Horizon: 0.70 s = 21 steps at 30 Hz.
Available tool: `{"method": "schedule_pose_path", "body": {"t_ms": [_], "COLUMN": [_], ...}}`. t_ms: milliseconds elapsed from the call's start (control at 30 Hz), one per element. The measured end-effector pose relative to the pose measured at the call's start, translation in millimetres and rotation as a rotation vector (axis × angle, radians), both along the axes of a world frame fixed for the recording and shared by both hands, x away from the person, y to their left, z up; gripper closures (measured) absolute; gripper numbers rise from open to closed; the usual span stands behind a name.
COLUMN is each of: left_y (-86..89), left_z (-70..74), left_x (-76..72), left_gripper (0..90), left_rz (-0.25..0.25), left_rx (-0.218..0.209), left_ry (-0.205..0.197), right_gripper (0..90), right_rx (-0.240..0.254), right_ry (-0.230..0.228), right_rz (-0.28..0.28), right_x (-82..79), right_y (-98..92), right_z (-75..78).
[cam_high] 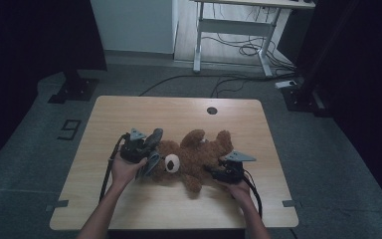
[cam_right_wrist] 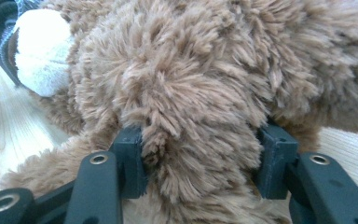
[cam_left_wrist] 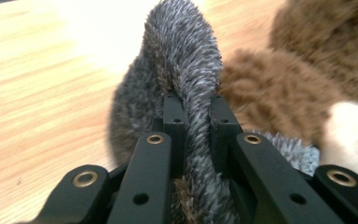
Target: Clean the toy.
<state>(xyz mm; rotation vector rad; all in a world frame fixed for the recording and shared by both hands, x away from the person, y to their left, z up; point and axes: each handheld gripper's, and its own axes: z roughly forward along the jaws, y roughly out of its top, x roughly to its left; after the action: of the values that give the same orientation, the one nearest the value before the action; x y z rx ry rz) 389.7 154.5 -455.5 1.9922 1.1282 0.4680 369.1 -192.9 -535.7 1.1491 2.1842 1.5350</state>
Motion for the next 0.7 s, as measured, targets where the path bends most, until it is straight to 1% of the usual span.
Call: {"method": "schedule_pose_path", "body": {"t_ms": [67,100,133,200,233,267,300,367,400,433,467,500,533,567,700], "left_y": [-10.1,-16.2,-24.1,-42.6,-51.9,-61.3,-69.8,-82.9,-85.6,-84.9,-80.7,-75.2,-69.7,-64.6,-46.2], "left_z": [8.0,12.4,16.2,22.3,24.2,25.0,24.8,20.7,17.4,13.7,10.6,8.6,7.7,7.2,8.0], "left_x": [-0.3,-0.3,-0.2,0.1,1.2,2.6,4.9,12.4,17.8,24.0,29.9,33.5,35.2,35.6,32.4], "left_gripper": [80.5,80.5,80.5,80.5,80.5,80.4,80.5,80.4,80.3,80.2,80.2,80.2,80.3,80.2,80.3], "left_rz": [-0.019,-0.037,-0.051,-0.083,-0.103,-0.117,-0.127,-0.126,-0.117,-0.111,-0.108,-0.102,-0.102,-0.101,-0.063], "left_rx": [-0.005,-0.005,-0.011,-0.007,0.002,0.005,0.017,0.064,0.092,0.094,0.055,0.01,-0.011,-0.019,-0.029], "left_ry": [-0.024,-0.032,-0.041,-0.05,-0.052,-0.046,-0.037,-0.001,0.023,0.063,0.116,0.145,0.158,0.161,0.134], "right_gripper": [46.5,46.5,46.5,46.5,46.5,46.5,46.5,46.4,46.4,46.4,46.4,46.4,46.3,46.4,46.3], "right_rx": [0.003,0.003,0.003,0.004,0.005,0.006,0.004,0.004,0.005,0.004,0.003,0.003,0.002,0.001,-0.002], "right_ry": [0.001,0.001,0.001,0.001,0.002,0.003,0.002,-0.001,0.0,0.0,-0.001,-0.002,-0.002,-0.002,-0.002], "right_rz": [-0.002,-0.001,0.0,0.0,0.0,0.0,0.0,0.001,0.0,0.002,0.002,0.001,0.002,0.002,0.005], "right_x": [0.1,0.1,0.1,0.2,0.2,0.1,0.1,0.2,0.1,0.1,0.1,0.1,0.0,-0.2,-0.3], "right_y": [-0.2,-0.3,-0.3,-0.5,-0.4,-0.4,-0.5,-0.7,-0.6,-0.7,-0.7,-0.4,-0.3,0.0,0.2], "right_z": [-0.2,-0.3,-0.3,-0.3,-0.3,-0.2,-0.2,-0.3,-0.3,-0.2,-0.2,-0.2,-0.1,0.0,0.2]}}
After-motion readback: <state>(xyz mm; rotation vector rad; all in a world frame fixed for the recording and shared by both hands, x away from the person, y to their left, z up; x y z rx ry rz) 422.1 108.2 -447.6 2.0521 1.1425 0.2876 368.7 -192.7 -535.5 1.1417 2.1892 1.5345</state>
